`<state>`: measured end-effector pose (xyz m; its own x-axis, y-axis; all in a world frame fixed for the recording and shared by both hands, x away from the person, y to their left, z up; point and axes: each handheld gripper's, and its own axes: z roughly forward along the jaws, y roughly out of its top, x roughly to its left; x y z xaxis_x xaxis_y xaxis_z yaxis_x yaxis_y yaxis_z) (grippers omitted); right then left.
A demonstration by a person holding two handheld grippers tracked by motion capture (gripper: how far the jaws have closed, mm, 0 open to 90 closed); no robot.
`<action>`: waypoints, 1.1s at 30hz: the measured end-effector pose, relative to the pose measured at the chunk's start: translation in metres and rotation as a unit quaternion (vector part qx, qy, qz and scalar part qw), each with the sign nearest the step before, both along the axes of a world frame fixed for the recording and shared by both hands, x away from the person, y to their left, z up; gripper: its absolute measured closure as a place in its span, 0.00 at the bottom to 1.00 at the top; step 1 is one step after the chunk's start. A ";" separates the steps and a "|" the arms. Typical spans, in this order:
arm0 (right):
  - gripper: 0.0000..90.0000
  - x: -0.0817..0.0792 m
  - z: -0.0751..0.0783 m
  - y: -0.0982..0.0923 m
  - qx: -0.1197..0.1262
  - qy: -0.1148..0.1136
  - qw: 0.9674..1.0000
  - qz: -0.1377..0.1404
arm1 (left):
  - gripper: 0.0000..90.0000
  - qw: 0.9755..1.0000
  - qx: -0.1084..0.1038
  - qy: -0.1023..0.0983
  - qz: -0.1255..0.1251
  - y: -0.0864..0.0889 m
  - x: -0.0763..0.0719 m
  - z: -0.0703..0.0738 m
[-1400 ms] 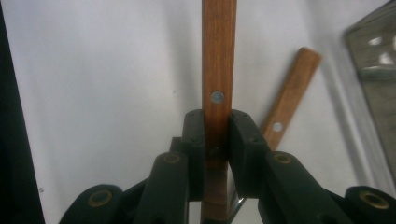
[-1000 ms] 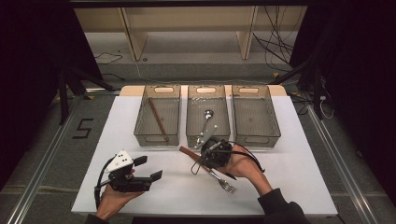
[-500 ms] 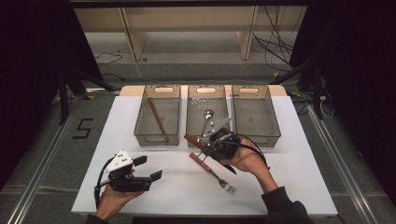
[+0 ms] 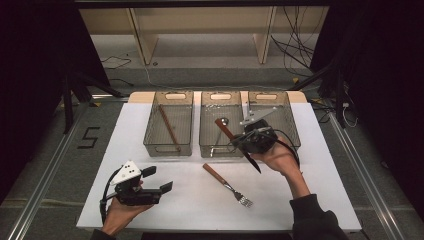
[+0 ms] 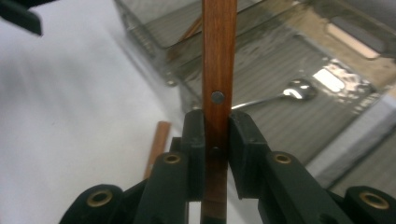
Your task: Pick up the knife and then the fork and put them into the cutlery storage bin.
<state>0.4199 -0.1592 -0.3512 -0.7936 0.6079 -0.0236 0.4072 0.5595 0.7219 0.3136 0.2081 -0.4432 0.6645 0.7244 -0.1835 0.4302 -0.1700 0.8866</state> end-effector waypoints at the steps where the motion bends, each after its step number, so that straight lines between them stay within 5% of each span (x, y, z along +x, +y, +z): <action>1: 0.87 0.002 0.002 -0.004 0.003 -0.003 1.000 -0.008 | 0.17 1.000 0.001 0.001 0.000 0.001 0.000 0.000; 15: 0.87 0.027 0.025 -0.044 0.041 -0.020 0.995 -0.085 | 0.17 1.000 0.003 -0.004 0.006 0.006 0.001 0.000; 33: 0.86 0.059 0.032 -0.072 0.066 -0.025 0.985 -0.155 | 0.17 1.000 0.000 -0.004 0.009 0.007 0.001 0.000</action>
<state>0.4791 -0.2311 -0.3196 -0.5693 0.8213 0.0369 0.5053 0.3142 0.8037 0.3143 0.2147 -0.4434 0.6528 0.7362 -0.1784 0.4265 -0.1626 0.8898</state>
